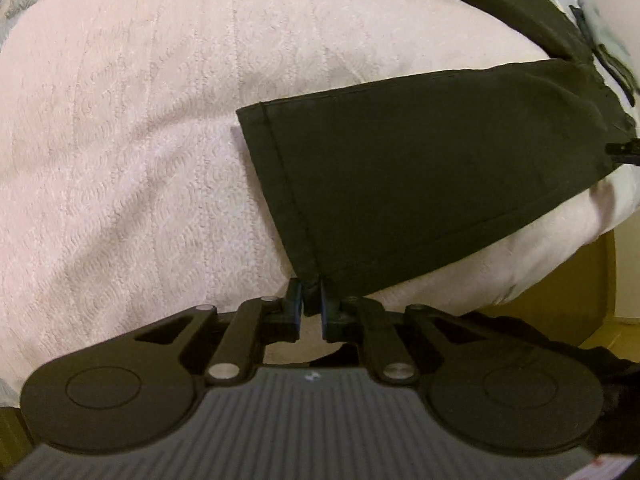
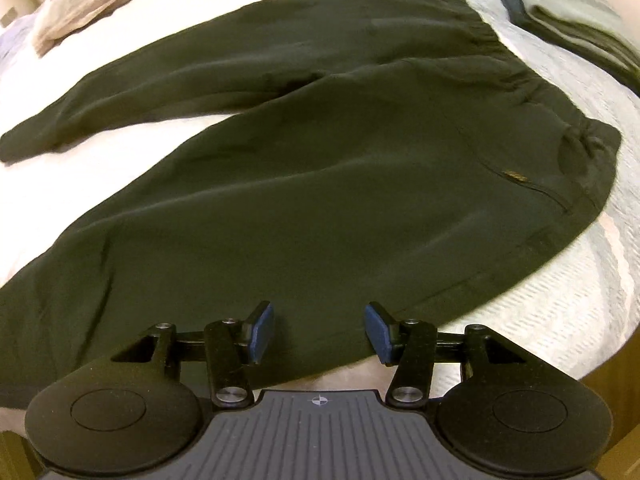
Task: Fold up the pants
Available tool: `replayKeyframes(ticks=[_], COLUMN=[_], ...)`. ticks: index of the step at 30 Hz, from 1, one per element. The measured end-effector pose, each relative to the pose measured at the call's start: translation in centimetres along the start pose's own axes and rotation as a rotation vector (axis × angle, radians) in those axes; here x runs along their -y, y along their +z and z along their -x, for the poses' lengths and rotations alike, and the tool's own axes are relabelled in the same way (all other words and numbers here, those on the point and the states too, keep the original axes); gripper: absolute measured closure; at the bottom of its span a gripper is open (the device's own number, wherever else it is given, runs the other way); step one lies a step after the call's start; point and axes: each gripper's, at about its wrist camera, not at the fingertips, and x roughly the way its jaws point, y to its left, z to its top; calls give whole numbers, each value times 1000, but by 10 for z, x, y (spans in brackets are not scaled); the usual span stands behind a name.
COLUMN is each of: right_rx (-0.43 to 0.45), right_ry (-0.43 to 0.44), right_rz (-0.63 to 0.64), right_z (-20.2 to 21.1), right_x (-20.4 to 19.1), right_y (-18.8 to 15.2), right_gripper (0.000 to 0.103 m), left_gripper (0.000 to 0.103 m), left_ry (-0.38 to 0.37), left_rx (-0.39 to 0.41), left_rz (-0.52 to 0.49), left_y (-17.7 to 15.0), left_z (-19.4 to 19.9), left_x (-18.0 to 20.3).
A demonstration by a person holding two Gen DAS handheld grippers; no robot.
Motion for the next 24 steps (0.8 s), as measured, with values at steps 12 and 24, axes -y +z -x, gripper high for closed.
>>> replayKeyframes(ticks=[12, 24], right_rx=[182, 217], right_ry=[-11, 114], right_rz=[36, 385], right_z=[35, 1], right_x=[4, -57], right_y=[68, 133], right_gripper=[53, 50], left_gripper=[83, 48], left_ry=[153, 286], left_rx=[164, 330], left_rz=[-68, -183], left_y=[78, 215], left_z=[64, 28], left_x=[-38, -11])
